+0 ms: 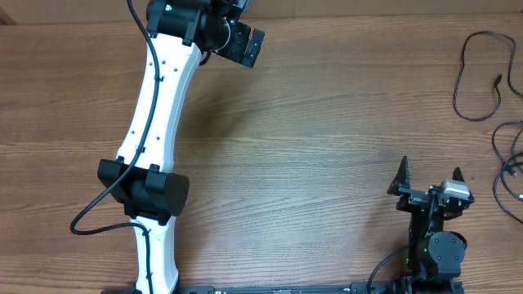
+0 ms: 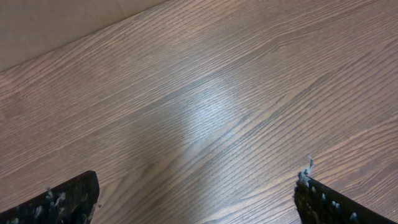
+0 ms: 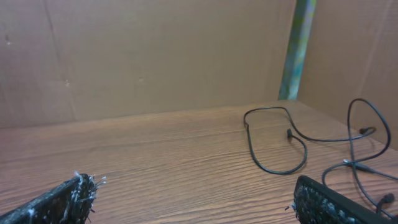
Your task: Untangle cables
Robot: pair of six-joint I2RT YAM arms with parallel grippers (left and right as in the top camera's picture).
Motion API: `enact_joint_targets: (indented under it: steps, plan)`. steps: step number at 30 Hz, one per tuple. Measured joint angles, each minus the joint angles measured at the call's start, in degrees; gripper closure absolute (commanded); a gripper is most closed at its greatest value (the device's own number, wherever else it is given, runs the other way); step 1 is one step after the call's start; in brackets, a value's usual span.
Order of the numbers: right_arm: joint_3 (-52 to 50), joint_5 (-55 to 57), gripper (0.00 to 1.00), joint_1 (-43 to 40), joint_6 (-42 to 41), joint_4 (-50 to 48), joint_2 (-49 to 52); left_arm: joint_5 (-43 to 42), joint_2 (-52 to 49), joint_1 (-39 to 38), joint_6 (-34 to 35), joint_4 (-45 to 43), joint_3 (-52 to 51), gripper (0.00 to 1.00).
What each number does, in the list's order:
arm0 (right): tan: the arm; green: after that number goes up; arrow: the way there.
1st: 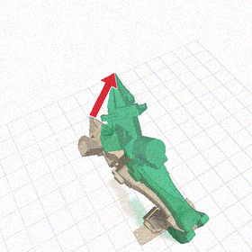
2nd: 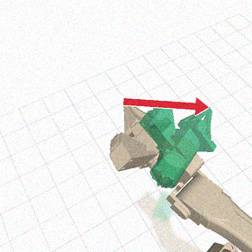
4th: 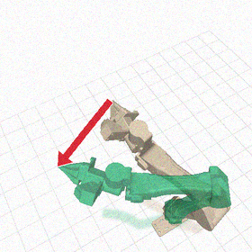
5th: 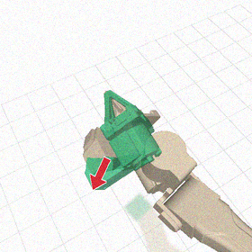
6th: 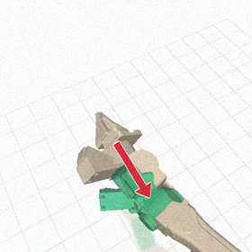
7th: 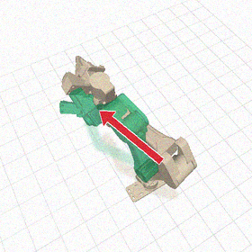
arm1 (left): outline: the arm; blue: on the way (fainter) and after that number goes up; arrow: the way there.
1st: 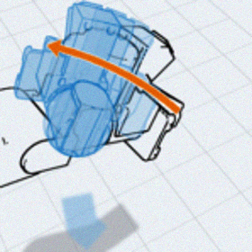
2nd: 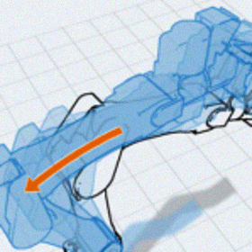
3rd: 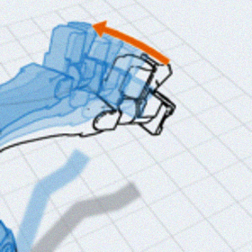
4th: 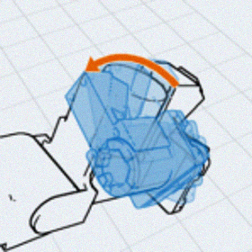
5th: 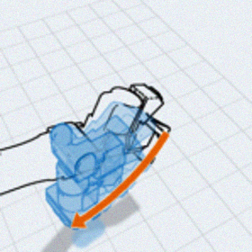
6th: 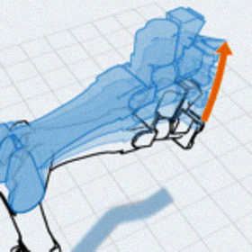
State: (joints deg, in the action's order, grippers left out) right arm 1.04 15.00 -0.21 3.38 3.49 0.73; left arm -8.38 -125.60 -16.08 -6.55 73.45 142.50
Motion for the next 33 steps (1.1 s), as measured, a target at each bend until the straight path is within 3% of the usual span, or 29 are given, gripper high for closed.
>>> enact_joint_targets:
  steps: [20, 25, 30, 33]
  plan:
    - [0.0, 0.04, 0.0, 0.24, 0.02, 0.02, 0.0, 0.11, 0.0, 0.0, 0.0, 0.48, 0.0, 0.0]
    - [0.0, 0.02, 0.0, 0.26, 0.04, 0.02, 0.0, 3.63, 0.0, 0.0, -0.02, 2.95, -0.11, 0.0]
    - [0.0, 0.02, 0.0, 0.24, 0.04, 0.04, 0.0, 7.52, 0.0, 0.17, -1.18, 2.78, -3.76, 0.0]
    - [0.0, 0.0, 0.0, 0.24, 0.04, 0.04, 0.0, 8.68, 0.66, 0.39, -2.01, -1.64, -8.61, 0.0]
